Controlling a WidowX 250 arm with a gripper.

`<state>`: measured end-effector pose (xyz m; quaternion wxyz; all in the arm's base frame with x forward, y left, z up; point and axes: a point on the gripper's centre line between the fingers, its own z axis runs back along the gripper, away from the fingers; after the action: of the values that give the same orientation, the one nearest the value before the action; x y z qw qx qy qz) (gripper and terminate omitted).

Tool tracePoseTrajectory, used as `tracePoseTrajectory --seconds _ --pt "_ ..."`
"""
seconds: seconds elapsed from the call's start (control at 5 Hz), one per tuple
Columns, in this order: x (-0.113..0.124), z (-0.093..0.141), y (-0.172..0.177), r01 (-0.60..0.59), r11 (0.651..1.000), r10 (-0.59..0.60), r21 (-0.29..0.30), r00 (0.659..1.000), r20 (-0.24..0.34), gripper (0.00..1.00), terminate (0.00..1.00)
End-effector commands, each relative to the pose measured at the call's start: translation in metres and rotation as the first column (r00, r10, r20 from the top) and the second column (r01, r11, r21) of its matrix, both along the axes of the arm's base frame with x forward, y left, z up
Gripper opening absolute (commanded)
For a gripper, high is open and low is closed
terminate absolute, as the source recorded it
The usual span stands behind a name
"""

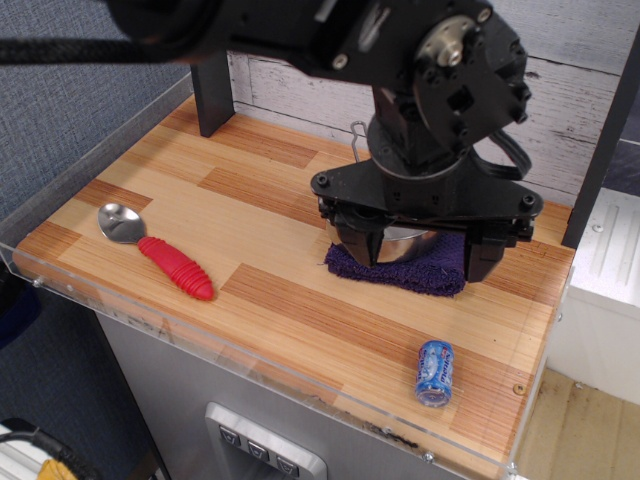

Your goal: Take the pot off the towel and put it to the left.

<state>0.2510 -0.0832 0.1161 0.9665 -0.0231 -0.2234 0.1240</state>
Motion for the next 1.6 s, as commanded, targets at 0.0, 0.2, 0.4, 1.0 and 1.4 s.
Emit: tracePoseTrajectory --seconds 0.0,0.2,0.4,1.0,1.4 --pt "0.000 0.000 0.000 0.000 1.000 0.000 0.000 1.000 0.000 1.00 0.00" --pt "0.027 0.002 0.001 -0.008 1.000 0.008 0.019 1.000 -0.001 1.00 0.00" --pt "0.052 0.003 0.006 -0.002 1.000 0.001 0.011 1.000 0.021 1.00 0.00" --pt "0.077 -0.011 0.056 -0.269 0.963 0.269 -0.001 0.963 0.004 1.00 0.00" --pt "0.070 -0.032 0.087 -0.368 0.930 0.368 -0.013 0.930 0.012 1.00 0.00"
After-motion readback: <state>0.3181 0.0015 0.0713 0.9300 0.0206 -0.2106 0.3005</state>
